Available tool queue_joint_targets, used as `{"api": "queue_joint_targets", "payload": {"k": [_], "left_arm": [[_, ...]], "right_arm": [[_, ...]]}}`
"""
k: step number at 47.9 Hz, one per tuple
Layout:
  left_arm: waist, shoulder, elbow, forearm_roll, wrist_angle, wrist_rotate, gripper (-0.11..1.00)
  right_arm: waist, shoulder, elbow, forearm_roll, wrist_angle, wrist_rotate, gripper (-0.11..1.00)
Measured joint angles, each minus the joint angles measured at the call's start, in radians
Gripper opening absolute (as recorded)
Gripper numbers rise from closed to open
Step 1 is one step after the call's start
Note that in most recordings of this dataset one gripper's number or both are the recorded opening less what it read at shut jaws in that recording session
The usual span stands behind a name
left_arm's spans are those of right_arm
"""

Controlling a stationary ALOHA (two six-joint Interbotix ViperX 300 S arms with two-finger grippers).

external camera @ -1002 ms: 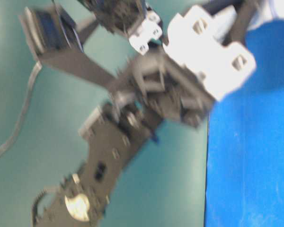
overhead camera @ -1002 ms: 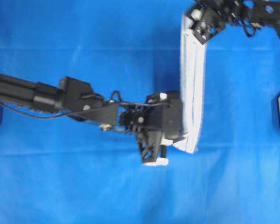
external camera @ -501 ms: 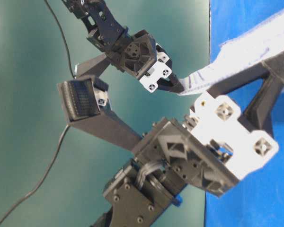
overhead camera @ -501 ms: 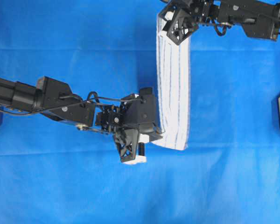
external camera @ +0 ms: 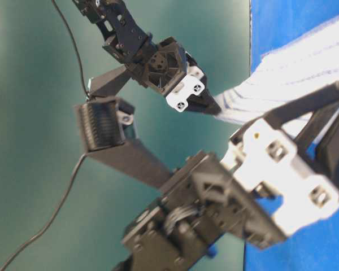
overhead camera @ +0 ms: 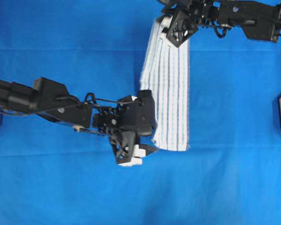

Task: Fold the blue towel.
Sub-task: 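Lay the strip down vertically on the table with both grippers, then open both grippers and withdraw them to the sides, then move both grippers to the strip's top corners and grasp them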

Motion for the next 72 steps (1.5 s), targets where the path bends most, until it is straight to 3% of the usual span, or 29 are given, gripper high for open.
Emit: {"api": "queue_joint_targets", "payload": {"k": [9, 17, 22, 35, 43, 54, 72], "left_arm": [[0.005, -0.13, 0.061, 0.002, 0.106, 0.009, 0.77], [0.044, -0.259, 0.14, 0.003, 0.103, 0.04, 0.77], [0.084, -0.313, 0.184, 0.005, 0.048, 0.069, 0.77], [0.172, -0.437, 0.344, 0.003, -0.272, 0.173, 0.77], [0.209, -0.515, 0.431, 0.005, -0.393, 0.183, 0.77], [0.227, -0.591, 0.503, 0.003, -0.456, 0.183, 0.77], [0.227, -0.594, 0.509, 0.003, -0.46, 0.176, 0.77]], "right_arm": [[0.015, -0.086, 0.026, 0.0, 0.048, 0.003, 0.53], [0.034, -0.195, 0.091, 0.0, 0.06, 0.009, 0.53], [0.048, -0.268, 0.147, 0.0, 0.044, 0.009, 0.53], [0.133, -0.526, 0.348, 0.0, -0.109, 0.009, 0.53], [0.179, -0.686, 0.459, 0.0, -0.198, 0.009, 0.53], [0.186, -0.821, 0.581, 0.0, -0.302, 0.012, 0.53], [0.186, -0.815, 0.588, 0.0, -0.316, 0.014, 0.53]]}}
